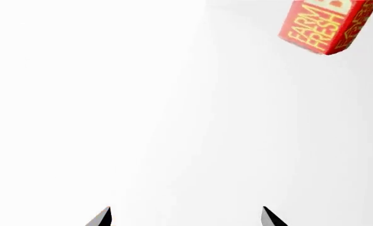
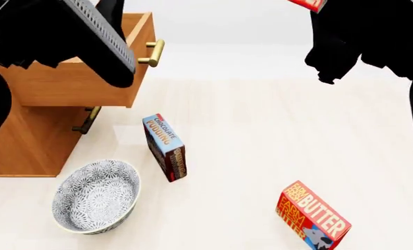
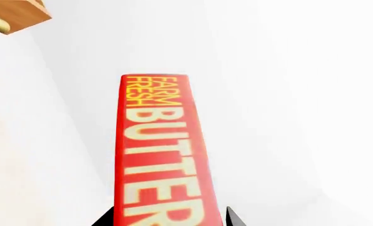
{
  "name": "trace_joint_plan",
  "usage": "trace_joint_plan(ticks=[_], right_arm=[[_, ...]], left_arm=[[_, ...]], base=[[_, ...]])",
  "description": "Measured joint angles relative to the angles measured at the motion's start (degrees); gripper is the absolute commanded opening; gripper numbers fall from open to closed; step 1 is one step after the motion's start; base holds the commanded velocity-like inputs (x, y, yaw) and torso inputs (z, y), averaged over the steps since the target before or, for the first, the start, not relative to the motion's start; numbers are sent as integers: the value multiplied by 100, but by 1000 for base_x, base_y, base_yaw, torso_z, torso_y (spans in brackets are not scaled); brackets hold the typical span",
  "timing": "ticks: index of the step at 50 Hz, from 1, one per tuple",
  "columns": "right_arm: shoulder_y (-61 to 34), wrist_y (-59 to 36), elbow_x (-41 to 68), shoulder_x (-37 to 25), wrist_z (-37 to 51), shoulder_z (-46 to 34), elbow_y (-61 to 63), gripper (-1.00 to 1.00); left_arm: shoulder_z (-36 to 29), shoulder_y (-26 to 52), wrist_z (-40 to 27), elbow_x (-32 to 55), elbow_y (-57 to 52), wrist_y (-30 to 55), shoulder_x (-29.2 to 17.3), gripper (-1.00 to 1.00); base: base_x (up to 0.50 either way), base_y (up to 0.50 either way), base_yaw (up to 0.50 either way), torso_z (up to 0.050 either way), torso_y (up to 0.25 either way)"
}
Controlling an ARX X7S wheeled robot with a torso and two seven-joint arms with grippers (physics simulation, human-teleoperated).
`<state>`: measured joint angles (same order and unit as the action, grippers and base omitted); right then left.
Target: Put the butter at the front in the top drawer of the cabinet and close it.
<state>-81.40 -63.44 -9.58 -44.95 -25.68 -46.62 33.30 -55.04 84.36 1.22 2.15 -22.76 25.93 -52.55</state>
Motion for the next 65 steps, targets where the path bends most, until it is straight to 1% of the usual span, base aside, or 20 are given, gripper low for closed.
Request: trace_joint_plan(ticks=[5,12,22,32,52,65], right_arm=[[-29,159,-201,-169,37,-244,69,-100],[-36,307,-481,-417,55,-569,228,-100],[-56,379,-887,-735,38,-940,458,-100],[62,432,-1310,-945,124,-1302,578,-100],[638,-45,-1447,-1212,228,-1395,1144,-100],[781,-173,-1499,-1197,250,-1392,1355,-100]], left_arm=[[-262,241,271,-285,357,-275,124,100],[-526,387,462,-562,749,-660,222,100],[-786,432,581,-844,1088,-1127,254,100],[-920,366,611,-955,1122,-1366,239,100],[-1052,94,450,-1009,1092,-1596,327,100],[-1159,-61,442,-961,1186,-1802,450,100]], base=[[0,0,0,0,0],[0,0,0,0,1],[0,0,0,2,2],[0,0,0,0,1],[0,0,0,0,2],[0,0,0,1,2]])
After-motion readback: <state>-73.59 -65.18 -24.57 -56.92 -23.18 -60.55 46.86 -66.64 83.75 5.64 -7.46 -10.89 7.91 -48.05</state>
